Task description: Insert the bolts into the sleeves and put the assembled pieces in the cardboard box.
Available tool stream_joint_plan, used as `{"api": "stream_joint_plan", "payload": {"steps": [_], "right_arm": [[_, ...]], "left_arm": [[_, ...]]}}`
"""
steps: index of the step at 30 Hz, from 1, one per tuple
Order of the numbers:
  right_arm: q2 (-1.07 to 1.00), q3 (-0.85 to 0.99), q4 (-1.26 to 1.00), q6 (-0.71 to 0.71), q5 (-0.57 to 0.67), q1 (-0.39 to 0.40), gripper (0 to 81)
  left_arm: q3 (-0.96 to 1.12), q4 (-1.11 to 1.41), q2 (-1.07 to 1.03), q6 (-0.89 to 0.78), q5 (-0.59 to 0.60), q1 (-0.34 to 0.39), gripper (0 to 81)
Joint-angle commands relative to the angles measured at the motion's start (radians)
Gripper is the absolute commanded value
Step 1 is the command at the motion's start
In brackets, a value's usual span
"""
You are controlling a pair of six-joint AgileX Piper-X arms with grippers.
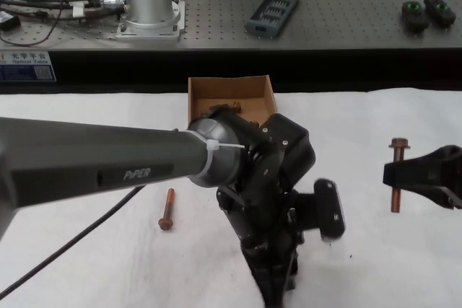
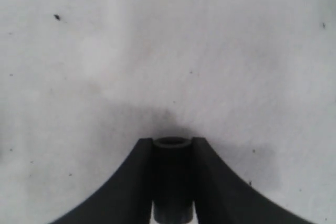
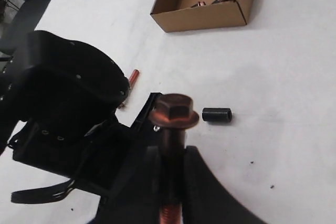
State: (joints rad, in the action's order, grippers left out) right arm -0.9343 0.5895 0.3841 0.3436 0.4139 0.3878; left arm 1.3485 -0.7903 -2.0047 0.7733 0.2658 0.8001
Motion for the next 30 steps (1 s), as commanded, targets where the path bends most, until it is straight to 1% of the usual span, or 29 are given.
{"api": "stream_joint_plan", "payload": {"steps": [1, 4, 7, 9, 12, 14, 17, 20, 22, 24, 26, 30], "right_arm": [[0.014, 0.004, -0.091, -0.006, 0.039, -0.011, 1.1], [0.014, 0.004, -0.135, 0.004, 0.068, -0.020, 1.1], [0.014, 0.004, -0.135, 0.016, 0.097, -0.020, 1.1], [0.014, 0.004, -0.135, 0.019, 0.099, -0.020, 1.1], [0.002, 0.004, -0.184, -0.001, 0.102, -0.020, 1.1], [-0.033, 0.004, -0.245, -0.008, 0.145, -0.017, 1.1], [-0.113, 0.004, -0.328, 0.023, 0.222, -0.009, 1.1], [-0.191, 0.004, -0.393, 0.072, 0.231, 0.012, 1.1], [-0.229, 0.004, -0.442, 0.070, 0.233, 0.027, 1.1], [-0.252, 0.004, -0.503, 0.044, 0.252, 0.047, 1.1], [-0.260, 0.004, -0.553, 0.002, 0.263, 0.065, 1.1], [-0.265, 0.004, -0.631, -0.053, 0.278, 0.091, 1.1]], "left_arm": [[0.001, 0.083, 0.055, -0.176, 0.103, -0.008, 9.2], [-0.003, 0.104, 0.095, -0.215, 0.107, -0.012, 7.7], [-0.051, 0.158, 0.151, -0.300, 0.148, -0.032, 7.6], [-0.123, 0.216, 0.206, -0.356, 0.150, -0.057, 7.6], [-0.255, 0.307, 0.306, -0.416, 0.184, -0.092, 7.6], [-0.333, 0.386, 0.382, -0.467, 0.200, -0.104, 7.6], [-0.451, 0.556, 0.472, -0.581, 0.202, -0.105, 7.6], [-0.580, 0.801, 0.537, -0.754, 0.202, -0.105, 7.6], [-0.669, 1.013, 0.553, -0.885, 0.202, -0.105, 7.6], [-0.734, 1.170, 0.553, -0.962, 0.202, -0.105, 7.6], [-0.773, 1.261, 0.553, -1.022, 0.202, -0.105, 7.6], [-0.808, 1.311, 0.553, -1.079, 0.204, -0.105, 7.6]]}}
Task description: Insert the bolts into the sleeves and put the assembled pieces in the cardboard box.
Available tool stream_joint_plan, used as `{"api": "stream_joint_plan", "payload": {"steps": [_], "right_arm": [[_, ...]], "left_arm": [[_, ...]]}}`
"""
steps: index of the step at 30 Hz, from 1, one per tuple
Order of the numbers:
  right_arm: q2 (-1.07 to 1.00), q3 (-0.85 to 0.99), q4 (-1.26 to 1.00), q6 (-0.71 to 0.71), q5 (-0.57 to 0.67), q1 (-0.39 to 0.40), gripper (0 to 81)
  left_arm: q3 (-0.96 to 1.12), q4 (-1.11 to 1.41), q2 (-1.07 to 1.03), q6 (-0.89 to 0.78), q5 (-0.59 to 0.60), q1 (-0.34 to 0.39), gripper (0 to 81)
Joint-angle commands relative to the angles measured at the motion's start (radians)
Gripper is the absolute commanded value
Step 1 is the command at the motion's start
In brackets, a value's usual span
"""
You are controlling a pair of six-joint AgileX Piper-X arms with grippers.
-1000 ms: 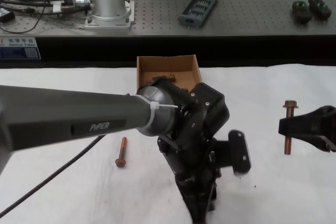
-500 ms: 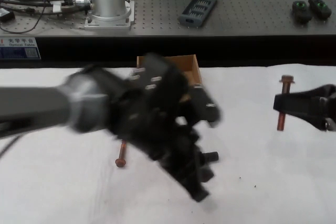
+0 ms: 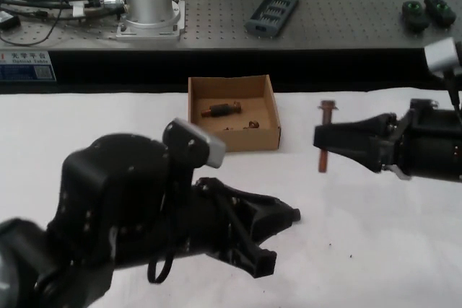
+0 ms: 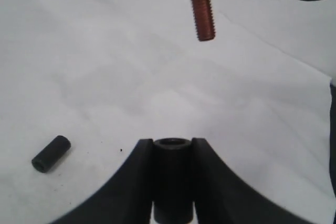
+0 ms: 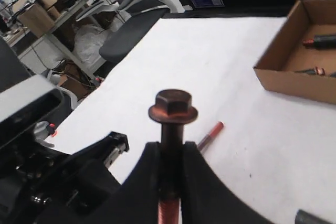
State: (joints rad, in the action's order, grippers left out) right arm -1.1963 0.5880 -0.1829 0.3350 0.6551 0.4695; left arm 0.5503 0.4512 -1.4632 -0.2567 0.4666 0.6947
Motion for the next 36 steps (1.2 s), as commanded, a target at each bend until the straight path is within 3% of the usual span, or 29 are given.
{"api": "stream_joint_plan", "payload": {"steps": [1, 11, 25, 36], "right_arm": [[-0.004, 0.006, -0.074, -0.044, 0.050, 0.011, 1.1], [-0.041, 0.006, -0.100, -0.041, 0.125, 0.010, 1.1], [-0.047, 0.006, -0.093, -0.006, 0.220, 0.010, 1.1], [-0.047, -0.051, -0.132, 0.017, 0.233, 0.084, 1.1]], "left_arm": [[-0.018, 0.092, 0.011, -0.053, 0.007, 0.000, 7.6], [-0.092, 0.270, 0.011, -0.178, 0.020, 0.000, 7.6], [-0.115, 0.375, 0.011, -0.155, 0.090, 0.000, 7.6], [-0.115, 0.375, 0.011, -0.095, 0.147, 0.000, 7.6]]}}
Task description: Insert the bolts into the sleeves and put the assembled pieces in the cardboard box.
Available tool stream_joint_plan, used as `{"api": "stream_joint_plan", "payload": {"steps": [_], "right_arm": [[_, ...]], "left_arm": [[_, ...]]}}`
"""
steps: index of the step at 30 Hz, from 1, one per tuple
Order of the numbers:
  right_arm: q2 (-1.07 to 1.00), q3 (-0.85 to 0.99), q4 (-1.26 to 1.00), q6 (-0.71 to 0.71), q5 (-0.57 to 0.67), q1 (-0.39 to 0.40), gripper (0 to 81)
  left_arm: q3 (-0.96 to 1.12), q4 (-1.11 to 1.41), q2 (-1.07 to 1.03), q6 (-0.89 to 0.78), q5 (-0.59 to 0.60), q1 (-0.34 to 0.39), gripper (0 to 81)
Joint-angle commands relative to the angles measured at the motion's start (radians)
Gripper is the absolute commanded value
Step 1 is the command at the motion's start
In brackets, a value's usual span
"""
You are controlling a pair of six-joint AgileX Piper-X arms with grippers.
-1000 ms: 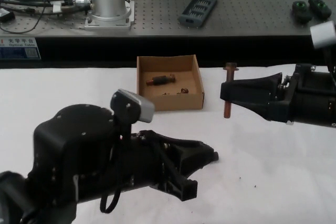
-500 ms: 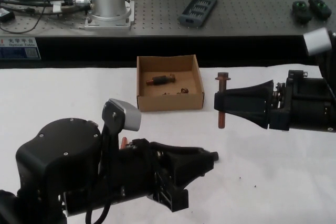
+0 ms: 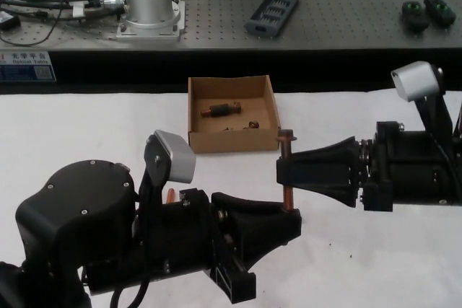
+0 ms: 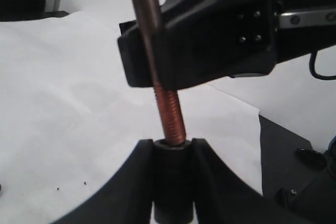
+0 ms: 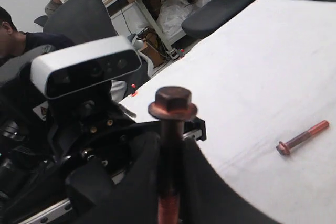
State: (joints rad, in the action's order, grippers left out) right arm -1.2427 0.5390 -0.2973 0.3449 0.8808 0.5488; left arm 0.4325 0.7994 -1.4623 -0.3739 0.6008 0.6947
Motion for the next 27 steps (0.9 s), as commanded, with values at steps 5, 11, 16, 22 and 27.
{"api": "stream_joint_plan", "payload": {"steps": [5, 11, 16, 22, 27], "right_arm": [[0.000, -0.002, -0.025, 0.012, 0.008, 0.004, 1.1], [0.000, -0.002, -0.025, 0.015, 0.008, 0.004, 1.1], [0.000, -0.002, -0.075, 0.039, 0.008, 0.004, 1.1], [0.000, -0.002, -0.107, 0.063, 0.008, 0.004, 1.1], [0.000, -0.002, -0.106, 0.066, 0.008, 0.004, 1.1]], "left_arm": [[0.003, 0.025, 0.010, 0.023, 0.013, 0.000, 7.6], [0.003, 0.034, 0.010, 0.013, -0.015, 0.000, 7.6], [0.003, 0.067, 0.010, -0.043, -0.123, 0.000, 7.6], [0.003, 0.145, 0.010, -0.139, -0.182, 0.000, 7.6], [0.003, 0.207, 0.010, -0.159, -0.200, 0.000, 7.6]]}}
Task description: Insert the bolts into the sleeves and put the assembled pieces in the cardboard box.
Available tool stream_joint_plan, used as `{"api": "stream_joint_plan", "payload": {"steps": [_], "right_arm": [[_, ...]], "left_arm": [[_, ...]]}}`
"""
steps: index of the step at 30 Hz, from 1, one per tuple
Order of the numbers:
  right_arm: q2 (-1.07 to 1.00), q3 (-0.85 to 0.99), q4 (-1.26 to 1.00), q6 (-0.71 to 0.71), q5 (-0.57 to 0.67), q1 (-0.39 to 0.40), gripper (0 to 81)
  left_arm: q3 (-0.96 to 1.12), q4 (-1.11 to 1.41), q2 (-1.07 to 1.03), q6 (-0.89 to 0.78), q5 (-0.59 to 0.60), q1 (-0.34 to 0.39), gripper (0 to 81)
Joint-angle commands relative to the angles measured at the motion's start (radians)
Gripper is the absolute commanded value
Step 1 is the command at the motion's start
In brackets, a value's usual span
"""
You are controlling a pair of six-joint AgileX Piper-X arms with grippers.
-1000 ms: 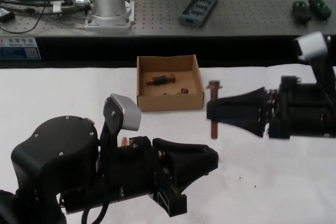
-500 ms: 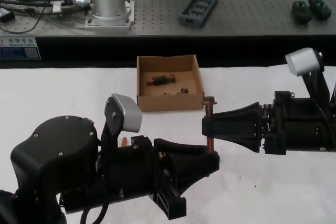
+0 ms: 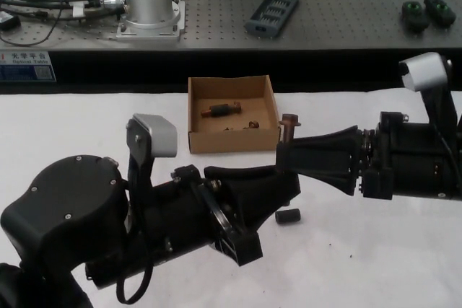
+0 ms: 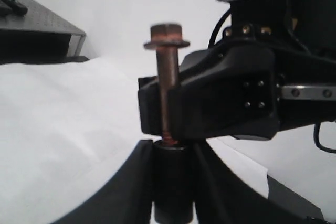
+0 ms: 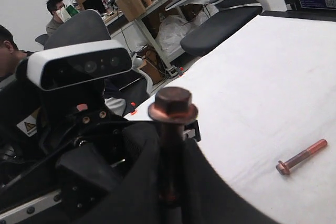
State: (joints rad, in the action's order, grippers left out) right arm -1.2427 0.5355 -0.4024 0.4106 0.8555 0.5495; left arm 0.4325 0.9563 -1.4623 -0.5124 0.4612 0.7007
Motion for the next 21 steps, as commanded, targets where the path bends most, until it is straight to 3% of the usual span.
{"api": "stream_joint_plan", "payload": {"steps": [1, 6, 7, 12, 13, 18, 21], "right_arm": [[0.000, 0.002, -0.001, 0.001, 0.033, 0.004, 1.1], [0.000, 0.002, -0.001, 0.000, 0.069, -0.005, 1.1], [0.000, 0.002, -0.001, 0.009, 0.084, -0.009, 4.1], [0.005, 0.002, -0.001, 0.114, 0.055, -0.034, 45.1], [0.010, 0.004, -0.005, 0.130, 0.042, -0.039, 48.3], [0.045, 0.018, -0.024, 0.143, -0.040, -0.097, 39.4], [0.048, 0.016, 0.008, 0.196, -0.021, -0.145, 36.1]], "left_arm": [[0.003, 0.057, 0.010, -0.021, -0.060, -0.006, 7.6], [0.003, 0.063, 0.010, -0.021, -0.060, -0.006, 7.6], [0.003, 0.063, 0.010, -0.021, -0.060, -0.006, 7.6], [0.006, 0.077, 0.010, -0.021, -0.080, -0.008, 7.6], [0.006, 0.079, 0.010, -0.021, -0.084, -0.008, 7.6], [0.016, 0.077, 0.010, 0.013, -0.153, -0.008, 7.6], [0.055, 0.069, -0.014, 0.052, -0.154, -0.034, 7.6]]}}
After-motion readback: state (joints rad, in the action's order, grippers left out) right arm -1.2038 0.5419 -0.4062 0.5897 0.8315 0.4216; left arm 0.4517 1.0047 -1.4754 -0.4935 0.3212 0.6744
